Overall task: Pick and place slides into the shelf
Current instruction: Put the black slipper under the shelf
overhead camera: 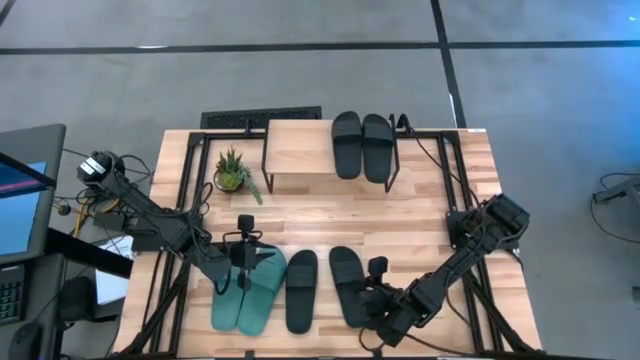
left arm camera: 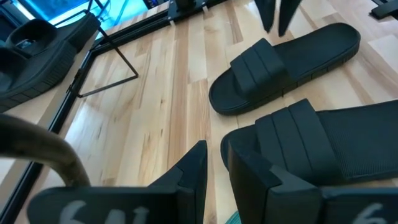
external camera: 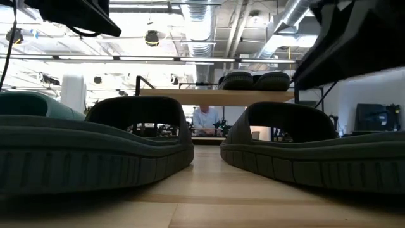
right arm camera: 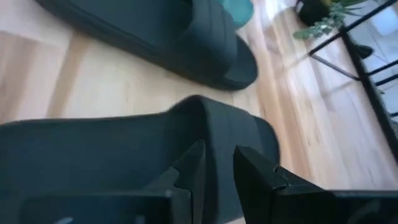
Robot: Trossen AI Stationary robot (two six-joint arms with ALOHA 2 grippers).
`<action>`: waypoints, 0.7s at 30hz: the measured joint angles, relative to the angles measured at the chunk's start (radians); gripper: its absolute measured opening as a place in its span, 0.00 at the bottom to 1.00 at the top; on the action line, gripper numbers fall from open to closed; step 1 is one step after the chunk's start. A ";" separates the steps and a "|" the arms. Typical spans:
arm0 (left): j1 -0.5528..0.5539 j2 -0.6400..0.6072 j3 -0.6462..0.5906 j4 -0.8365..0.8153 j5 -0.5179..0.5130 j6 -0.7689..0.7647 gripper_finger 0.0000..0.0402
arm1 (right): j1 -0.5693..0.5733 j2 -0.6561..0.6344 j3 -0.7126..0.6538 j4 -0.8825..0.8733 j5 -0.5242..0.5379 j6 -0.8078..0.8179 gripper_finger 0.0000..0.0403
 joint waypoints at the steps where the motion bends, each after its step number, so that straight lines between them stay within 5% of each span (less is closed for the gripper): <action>1: 0.000 0.000 0.000 0.001 -0.001 0.000 0.14 | -0.004 0.008 0.002 0.015 -0.003 -0.005 0.19; 15: 0.000 0.000 0.000 0.002 -0.023 0.000 0.14 | -0.063 0.033 0.011 0.009 -0.017 -0.005 0.46; 21: 0.000 0.000 0.000 0.002 -0.030 0.000 0.14 | -0.087 0.033 0.011 0.008 -0.050 -0.015 0.50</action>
